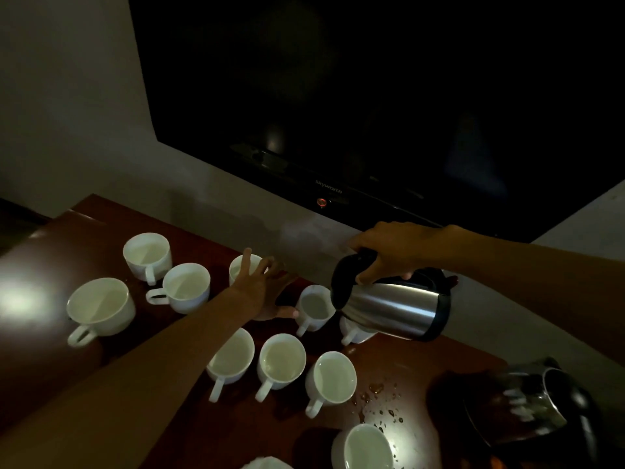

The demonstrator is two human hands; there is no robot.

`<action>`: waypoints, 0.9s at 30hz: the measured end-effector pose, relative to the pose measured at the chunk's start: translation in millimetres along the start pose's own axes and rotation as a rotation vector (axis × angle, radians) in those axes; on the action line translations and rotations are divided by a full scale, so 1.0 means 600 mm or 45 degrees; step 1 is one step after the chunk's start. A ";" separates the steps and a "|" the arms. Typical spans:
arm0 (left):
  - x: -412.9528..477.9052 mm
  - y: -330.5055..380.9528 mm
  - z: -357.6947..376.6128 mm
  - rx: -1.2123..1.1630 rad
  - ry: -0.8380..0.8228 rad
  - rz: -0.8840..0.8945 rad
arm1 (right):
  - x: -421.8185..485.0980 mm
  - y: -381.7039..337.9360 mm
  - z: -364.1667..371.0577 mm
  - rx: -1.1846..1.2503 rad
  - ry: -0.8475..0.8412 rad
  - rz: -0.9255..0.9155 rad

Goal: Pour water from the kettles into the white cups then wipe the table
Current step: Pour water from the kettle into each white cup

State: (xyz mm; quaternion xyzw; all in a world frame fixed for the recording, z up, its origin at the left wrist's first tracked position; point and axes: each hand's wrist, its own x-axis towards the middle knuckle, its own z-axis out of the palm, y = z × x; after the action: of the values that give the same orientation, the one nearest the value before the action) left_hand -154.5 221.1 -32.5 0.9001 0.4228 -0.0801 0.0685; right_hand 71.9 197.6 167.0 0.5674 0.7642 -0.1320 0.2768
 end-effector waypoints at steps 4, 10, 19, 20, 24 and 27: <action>0.001 0.005 -0.004 0.028 -0.017 0.000 | 0.000 -0.003 -0.002 -0.024 -0.006 0.014; -0.001 0.015 -0.005 0.062 -0.035 -0.003 | 0.005 -0.013 -0.011 -0.073 0.000 0.008; -0.016 0.025 -0.019 0.045 -0.054 -0.014 | 0.008 -0.017 -0.014 -0.073 0.030 -0.018; -0.018 0.024 -0.021 0.044 -0.057 -0.017 | 0.006 -0.013 -0.011 -0.046 0.044 -0.015; -0.025 0.023 -0.027 0.055 0.002 0.004 | -0.019 0.016 0.008 0.151 0.124 0.048; -0.020 0.032 -0.041 0.080 0.034 0.029 | -0.050 0.032 0.030 0.407 0.198 0.138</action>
State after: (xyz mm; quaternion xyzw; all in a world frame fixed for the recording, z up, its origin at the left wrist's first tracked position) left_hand -145.5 204.6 -5.1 0.9076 0.4105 -0.0806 0.0356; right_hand 101.3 170.7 171.8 0.6530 0.7208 -0.1926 0.1300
